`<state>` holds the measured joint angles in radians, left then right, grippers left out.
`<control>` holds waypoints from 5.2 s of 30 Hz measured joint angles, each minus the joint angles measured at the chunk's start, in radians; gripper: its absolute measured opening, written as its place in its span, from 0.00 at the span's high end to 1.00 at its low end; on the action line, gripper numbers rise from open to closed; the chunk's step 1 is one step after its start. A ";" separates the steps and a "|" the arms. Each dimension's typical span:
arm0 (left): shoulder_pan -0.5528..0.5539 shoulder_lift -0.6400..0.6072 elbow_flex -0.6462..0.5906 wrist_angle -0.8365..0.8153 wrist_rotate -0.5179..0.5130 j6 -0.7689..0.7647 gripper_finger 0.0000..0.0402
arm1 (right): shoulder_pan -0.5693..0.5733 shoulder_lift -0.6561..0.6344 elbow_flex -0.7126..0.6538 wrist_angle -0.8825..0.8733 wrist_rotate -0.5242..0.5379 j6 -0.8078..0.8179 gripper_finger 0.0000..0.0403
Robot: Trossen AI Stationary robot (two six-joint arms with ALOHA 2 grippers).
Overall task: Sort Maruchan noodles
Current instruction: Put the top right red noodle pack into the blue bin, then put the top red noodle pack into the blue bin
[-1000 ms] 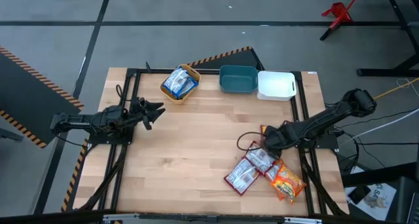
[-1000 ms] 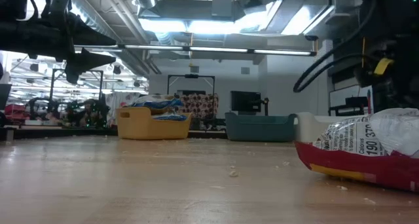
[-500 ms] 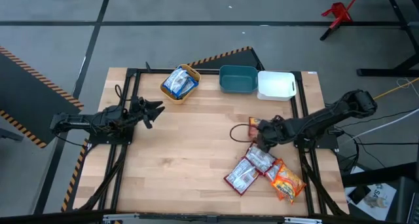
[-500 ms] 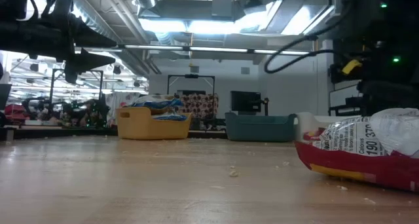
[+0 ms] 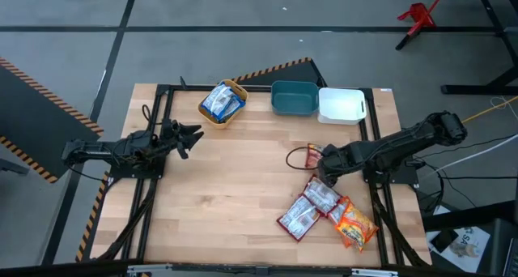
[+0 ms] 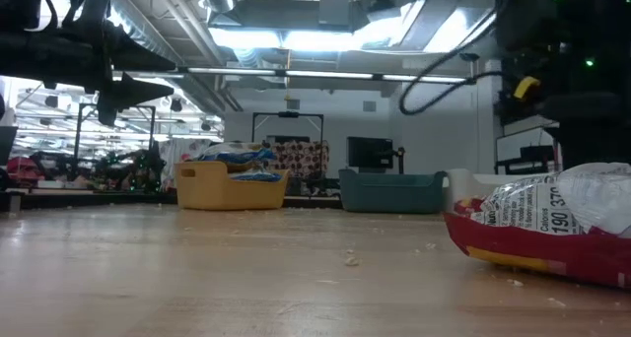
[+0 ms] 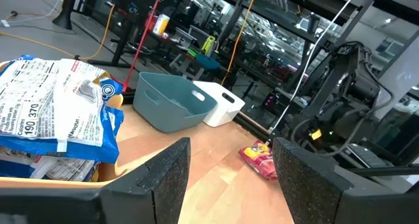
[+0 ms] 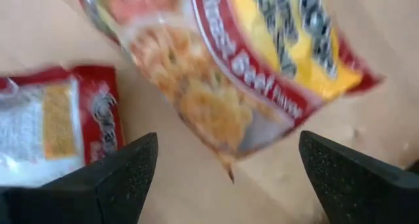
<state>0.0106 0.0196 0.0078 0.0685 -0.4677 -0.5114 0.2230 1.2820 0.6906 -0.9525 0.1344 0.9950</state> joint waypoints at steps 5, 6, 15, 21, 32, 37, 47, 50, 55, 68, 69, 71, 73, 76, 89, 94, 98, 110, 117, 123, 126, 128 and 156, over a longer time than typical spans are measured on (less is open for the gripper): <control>0.000 0.000 0.000 0.000 0.001 0.004 0.47 | -0.002 0.000 -0.075 0.070 0.016 0.003 0.12; 0.000 0.000 0.000 0.000 0.001 0.004 0.47 | -0.004 0.000 -0.091 0.081 0.020 0.003 0.12; 0.000 0.000 0.000 0.000 -0.001 0.006 0.47 | -0.010 -0.001 -0.185 0.271 0.030 -0.005 0.18; 0.000 0.000 0.000 0.000 -0.002 0.008 0.47 | -0.009 -0.002 -0.191 0.283 0.028 0.001 0.45; 0.000 0.000 0.000 0.000 -0.002 0.008 0.47 | -0.008 -0.001 -0.195 0.298 0.042 0.004 0.97; 0.000 0.000 0.000 0.000 -0.002 0.006 0.47 | -0.008 0.003 -0.162 0.301 0.028 0.011 0.99; 0.000 0.000 0.000 0.000 -0.002 -0.003 0.47 | -0.046 0.002 0.061 0.210 0.133 -0.162 1.00; 0.000 0.000 0.000 0.000 -0.002 -0.003 0.47 | -0.103 0.001 0.137 0.191 0.181 -0.269 1.00; 0.000 0.000 0.000 0.000 -0.002 -0.003 0.47 | -0.238 0.001 0.247 0.196 0.188 -0.492 1.00; 0.000 0.000 0.000 0.000 -0.005 -0.003 0.47 | -0.703 0.043 0.293 0.449 0.060 -0.869 1.00; 0.000 0.000 0.000 0.000 -0.009 -0.003 0.47 | -0.727 0.055 0.293 0.472 0.048 -0.874 1.00; 0.000 0.000 0.000 0.000 -0.019 -0.002 0.47 | -0.771 0.086 0.293 0.510 0.018 -0.889 1.00; 0.000 0.000 0.000 0.000 -0.024 -0.002 0.47 | -0.804 0.122 0.293 0.547 -0.017 -0.895 1.00; 0.000 0.000 0.000 0.000 -0.023 -0.002 0.47 | -0.832 0.177 0.293 0.581 -0.062 -0.897 1.00; 0.000 0.000 0.000 0.000 -0.023 0.012 0.47 | -0.854 0.347 0.293 0.616 -0.086 -0.925 0.99; 0.000 0.000 0.000 0.000 -0.023 0.012 0.47 | -0.854 0.364 0.293 0.601 -0.083 -0.925 0.86; 0.000 0.000 0.000 0.000 -0.023 0.012 0.47 | -0.854 0.364 0.303 0.578 -0.083 -0.926 0.68; 0.000 0.000 0.000 0.000 -0.019 0.008 0.47 | -0.770 0.278 0.571 0.007 -0.207 -0.973 0.45; 0.000 0.000 0.000 0.000 -0.019 0.021 0.47 | -0.579 0.013 0.351 -0.103 -0.232 -0.756 0.47; 0.000 0.000 0.000 0.000 -0.017 0.019 0.47 | -0.290 -0.276 0.033 -0.006 -0.268 -0.368 0.47; 0.000 0.000 0.000 0.000 -0.017 0.019 0.47 | -0.127 -0.362 -0.093 0.089 -0.293 -0.207 0.47; 0.000 0.000 0.000 0.000 -0.017 0.018 0.47 | -0.036 -0.385 -0.145 0.165 -0.303 -0.145 0.47; 0.000 0.000 0.000 0.000 -0.019 0.008 0.47 | 0.353 -0.071 -0.166 0.397 -0.181 -0.122 0.47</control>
<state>0.0109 0.0193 0.0078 0.0688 -0.4870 -0.5034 0.5762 1.2109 0.5247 -0.5552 -0.0461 0.8735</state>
